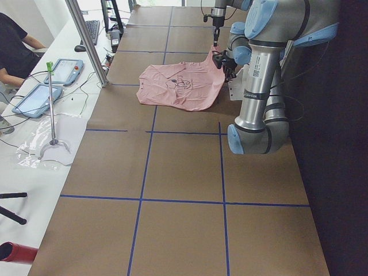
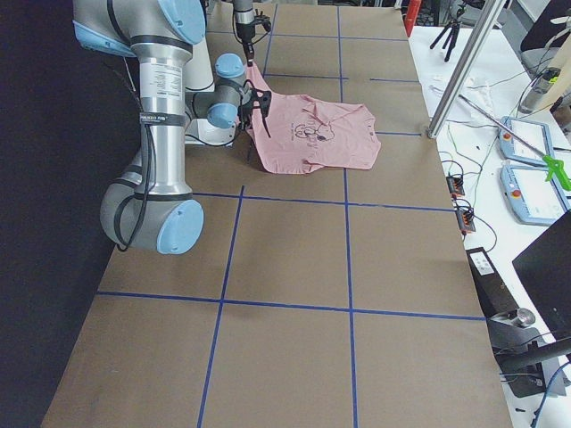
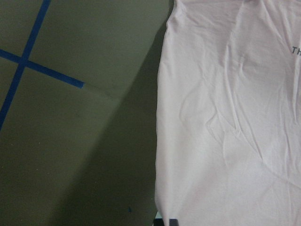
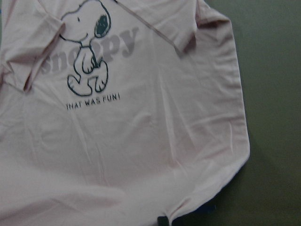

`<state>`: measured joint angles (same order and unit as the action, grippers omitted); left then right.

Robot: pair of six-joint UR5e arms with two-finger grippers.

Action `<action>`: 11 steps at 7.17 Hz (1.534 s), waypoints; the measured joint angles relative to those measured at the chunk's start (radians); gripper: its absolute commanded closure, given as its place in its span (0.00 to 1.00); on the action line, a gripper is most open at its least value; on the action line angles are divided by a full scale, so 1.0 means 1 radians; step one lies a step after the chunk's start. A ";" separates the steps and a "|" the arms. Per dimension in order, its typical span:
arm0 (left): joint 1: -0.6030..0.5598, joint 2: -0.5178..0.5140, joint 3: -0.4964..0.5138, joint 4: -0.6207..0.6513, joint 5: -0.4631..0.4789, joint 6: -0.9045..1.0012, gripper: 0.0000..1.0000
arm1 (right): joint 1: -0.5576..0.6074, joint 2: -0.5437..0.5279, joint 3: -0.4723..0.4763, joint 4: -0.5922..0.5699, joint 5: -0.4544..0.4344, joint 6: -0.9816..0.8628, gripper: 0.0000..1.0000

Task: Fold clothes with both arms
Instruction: 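Lift the hem with both grippers and fold it toward the collar, then release the hem at the collar and raise both grippers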

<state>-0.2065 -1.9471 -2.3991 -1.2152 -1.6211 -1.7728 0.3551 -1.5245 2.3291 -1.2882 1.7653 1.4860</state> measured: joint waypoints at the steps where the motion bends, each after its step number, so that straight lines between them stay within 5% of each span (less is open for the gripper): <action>1: -0.090 -0.008 0.051 -0.010 -0.001 0.083 1.00 | 0.095 0.073 -0.079 0.005 0.013 -0.090 1.00; 4: -0.302 -0.038 0.280 -0.165 -0.002 0.243 1.00 | 0.306 0.263 -0.332 0.007 0.019 -0.344 1.00; 7: -0.456 -0.130 0.550 -0.399 0.000 0.274 1.00 | 0.386 0.443 -0.586 0.009 0.018 -0.397 1.00; 11: -0.515 -0.197 0.892 -0.701 0.003 0.289 1.00 | 0.451 0.572 -0.851 0.012 0.031 -0.454 1.00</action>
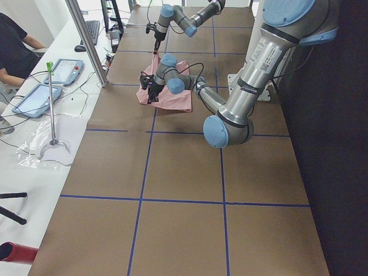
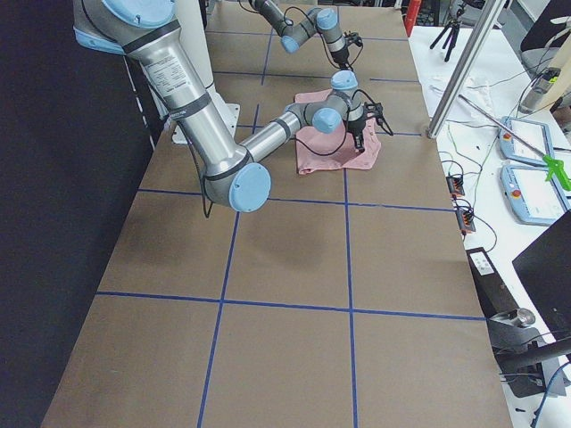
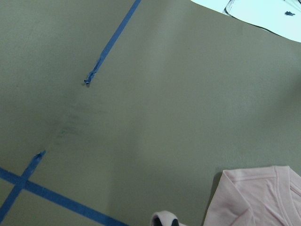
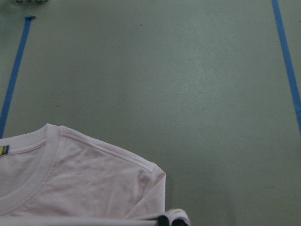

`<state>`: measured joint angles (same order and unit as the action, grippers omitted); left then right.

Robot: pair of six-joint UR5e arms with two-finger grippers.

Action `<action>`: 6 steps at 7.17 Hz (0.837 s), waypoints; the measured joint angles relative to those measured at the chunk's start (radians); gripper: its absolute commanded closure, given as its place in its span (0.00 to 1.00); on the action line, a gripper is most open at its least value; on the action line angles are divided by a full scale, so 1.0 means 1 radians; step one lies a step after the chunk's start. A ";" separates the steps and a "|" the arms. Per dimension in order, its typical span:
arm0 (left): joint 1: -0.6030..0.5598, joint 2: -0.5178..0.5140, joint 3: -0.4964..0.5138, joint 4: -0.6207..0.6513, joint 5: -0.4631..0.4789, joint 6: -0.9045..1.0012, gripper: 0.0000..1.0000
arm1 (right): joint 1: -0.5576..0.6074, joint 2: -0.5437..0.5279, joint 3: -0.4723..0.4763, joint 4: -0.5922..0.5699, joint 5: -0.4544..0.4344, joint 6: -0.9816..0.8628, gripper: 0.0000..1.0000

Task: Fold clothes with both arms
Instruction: 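Release the hem at the collar and raise both grippers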

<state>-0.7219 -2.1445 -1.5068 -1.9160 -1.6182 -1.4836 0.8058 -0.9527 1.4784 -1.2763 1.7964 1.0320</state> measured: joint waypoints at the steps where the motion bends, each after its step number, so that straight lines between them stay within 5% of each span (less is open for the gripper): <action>1: 0.001 -0.009 0.052 -0.039 0.001 0.000 1.00 | 0.011 0.020 -0.042 0.000 0.005 -0.012 1.00; 4: 0.002 -0.037 0.089 -0.071 0.001 0.000 1.00 | 0.015 0.099 -0.144 0.000 0.007 -0.018 1.00; 5: 0.002 -0.048 0.088 -0.072 -0.001 0.000 0.85 | 0.013 0.105 -0.150 0.000 0.008 -0.018 0.80; 6: 0.002 -0.057 0.086 -0.073 -0.001 -0.002 0.03 | 0.012 0.107 -0.152 0.000 0.009 -0.017 0.01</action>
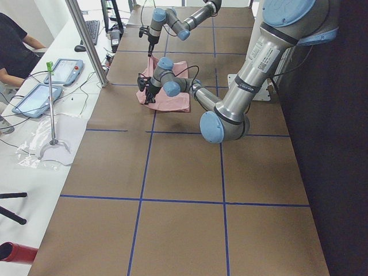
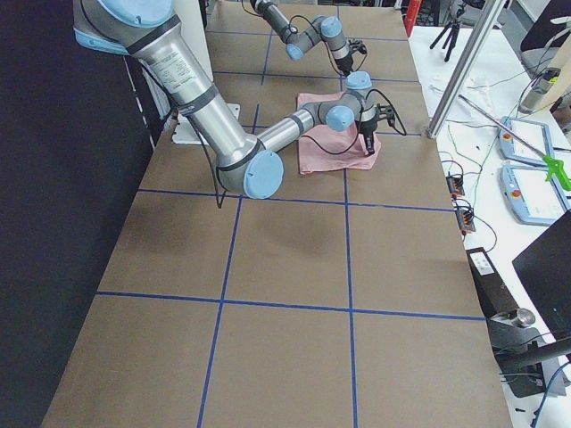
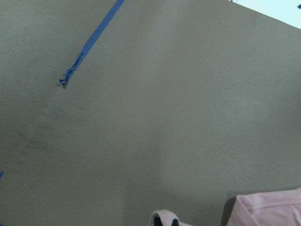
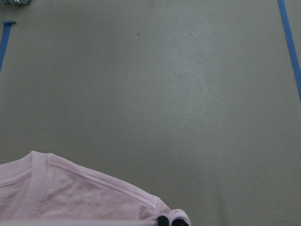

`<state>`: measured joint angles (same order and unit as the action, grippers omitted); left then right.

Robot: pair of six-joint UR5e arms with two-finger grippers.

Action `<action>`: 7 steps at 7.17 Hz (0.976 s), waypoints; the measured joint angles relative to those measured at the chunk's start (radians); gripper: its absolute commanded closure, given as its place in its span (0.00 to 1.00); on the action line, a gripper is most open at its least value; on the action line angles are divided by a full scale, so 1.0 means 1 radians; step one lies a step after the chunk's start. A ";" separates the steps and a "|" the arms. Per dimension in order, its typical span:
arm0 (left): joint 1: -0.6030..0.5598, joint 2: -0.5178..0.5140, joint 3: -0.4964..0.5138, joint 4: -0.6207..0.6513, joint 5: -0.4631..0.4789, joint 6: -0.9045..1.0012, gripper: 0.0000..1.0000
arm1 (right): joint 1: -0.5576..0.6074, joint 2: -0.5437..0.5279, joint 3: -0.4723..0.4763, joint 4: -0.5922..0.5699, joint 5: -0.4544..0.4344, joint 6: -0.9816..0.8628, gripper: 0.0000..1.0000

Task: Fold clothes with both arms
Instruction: 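Release the hem at the collar and raise both grippers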

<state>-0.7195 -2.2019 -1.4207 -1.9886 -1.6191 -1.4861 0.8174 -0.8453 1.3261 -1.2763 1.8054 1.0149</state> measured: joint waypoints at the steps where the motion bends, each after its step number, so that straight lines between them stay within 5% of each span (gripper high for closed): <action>1: 0.000 -0.007 0.000 0.000 0.001 -0.005 0.00 | -0.002 -0.001 0.000 0.000 0.003 0.000 0.00; 4: -0.001 -0.012 -0.006 0.010 0.000 -0.008 0.00 | 0.001 -0.017 0.024 0.000 0.068 -0.004 0.00; 7: -0.005 -0.009 -0.116 0.071 -0.003 -0.012 0.00 | 0.004 -0.207 0.239 -0.009 0.217 0.050 0.00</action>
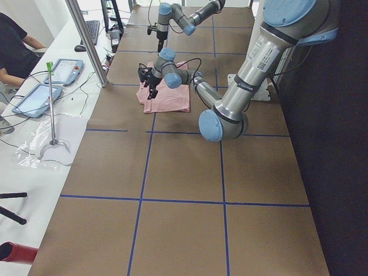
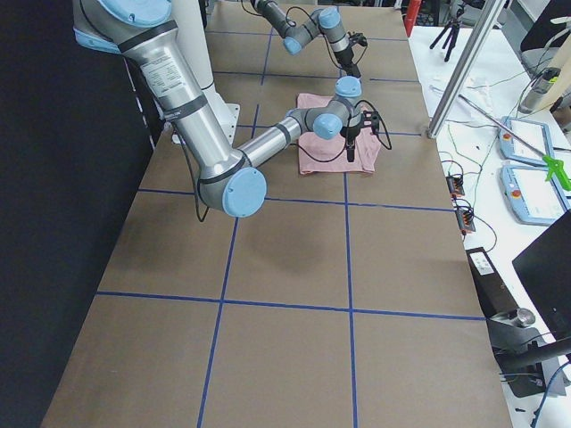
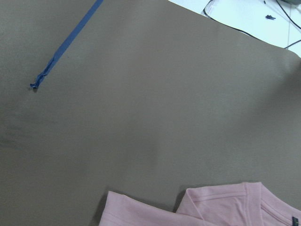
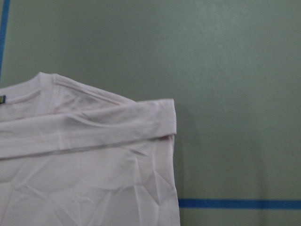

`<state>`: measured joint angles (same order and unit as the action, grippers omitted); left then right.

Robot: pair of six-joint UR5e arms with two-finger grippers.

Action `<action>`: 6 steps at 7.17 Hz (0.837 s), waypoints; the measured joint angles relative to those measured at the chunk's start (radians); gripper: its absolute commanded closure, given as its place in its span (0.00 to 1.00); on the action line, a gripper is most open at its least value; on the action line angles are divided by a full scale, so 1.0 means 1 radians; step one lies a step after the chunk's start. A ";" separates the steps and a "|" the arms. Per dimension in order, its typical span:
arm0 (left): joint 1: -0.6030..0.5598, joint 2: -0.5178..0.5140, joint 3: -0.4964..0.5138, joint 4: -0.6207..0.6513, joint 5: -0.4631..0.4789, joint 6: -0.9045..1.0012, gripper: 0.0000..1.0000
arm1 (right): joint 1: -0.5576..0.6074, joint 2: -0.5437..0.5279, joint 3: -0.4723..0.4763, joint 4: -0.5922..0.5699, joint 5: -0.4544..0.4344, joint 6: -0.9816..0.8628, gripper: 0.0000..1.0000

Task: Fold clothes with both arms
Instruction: 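Release the hem at the collar and raise both grippers, then move the right gripper to the folded shirt's near corner and grasp it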

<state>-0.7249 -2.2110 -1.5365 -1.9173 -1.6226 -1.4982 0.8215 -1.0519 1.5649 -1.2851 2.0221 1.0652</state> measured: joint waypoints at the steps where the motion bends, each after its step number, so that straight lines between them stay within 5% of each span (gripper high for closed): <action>1: 0.001 0.004 -0.035 0.012 0.000 -0.014 0.00 | -0.016 -0.076 0.065 0.002 0.022 0.052 0.00; 6: 0.030 0.008 -0.067 0.018 0.001 -0.079 0.00 | -0.174 -0.150 0.109 0.007 -0.029 0.133 0.01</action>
<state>-0.6952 -2.2028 -1.6037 -1.8990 -1.6215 -1.5769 0.6474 -1.2019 1.6741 -1.2782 1.9935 1.1986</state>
